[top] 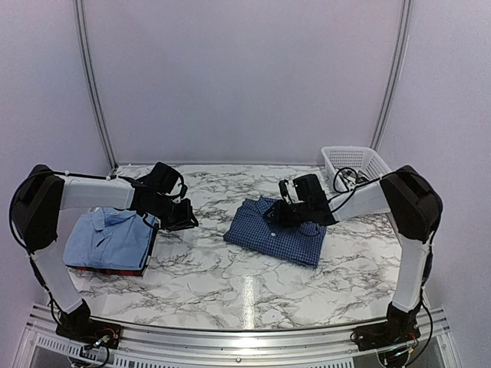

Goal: Fold and stack the long sleeve shirts
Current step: Move the square-folded shirt to the center of the board.

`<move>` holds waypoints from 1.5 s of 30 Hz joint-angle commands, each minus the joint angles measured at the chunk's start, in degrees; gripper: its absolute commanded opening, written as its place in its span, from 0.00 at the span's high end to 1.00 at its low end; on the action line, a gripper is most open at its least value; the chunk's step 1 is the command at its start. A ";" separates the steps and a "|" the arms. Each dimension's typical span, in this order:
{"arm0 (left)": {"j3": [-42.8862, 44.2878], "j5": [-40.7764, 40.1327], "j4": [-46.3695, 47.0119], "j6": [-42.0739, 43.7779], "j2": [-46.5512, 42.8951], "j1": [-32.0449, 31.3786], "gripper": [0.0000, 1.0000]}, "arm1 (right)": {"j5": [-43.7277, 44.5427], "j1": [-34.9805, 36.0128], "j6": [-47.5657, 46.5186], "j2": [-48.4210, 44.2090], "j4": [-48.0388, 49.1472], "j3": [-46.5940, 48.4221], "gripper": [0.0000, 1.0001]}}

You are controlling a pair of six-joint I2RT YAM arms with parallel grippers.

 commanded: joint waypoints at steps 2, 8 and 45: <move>0.21 0.25 -2.29 1.46 -1.54 0.06 0.85 | -1.22 -0.15 -4.16 -6.60 -4.34 -0.56 0.64; 0.04 0.01 -2.25 1.41 -1.76 -0.18 0.82 | -4.38 3.92 -3.23 -8.76 -4.11 1.54 0.58; -0.69 -37.82 -20.58 0.26 -6.66 -7.13 0.52 | 1.24 2.65 -4.98 -36.56 -11.93 -19.10 0.24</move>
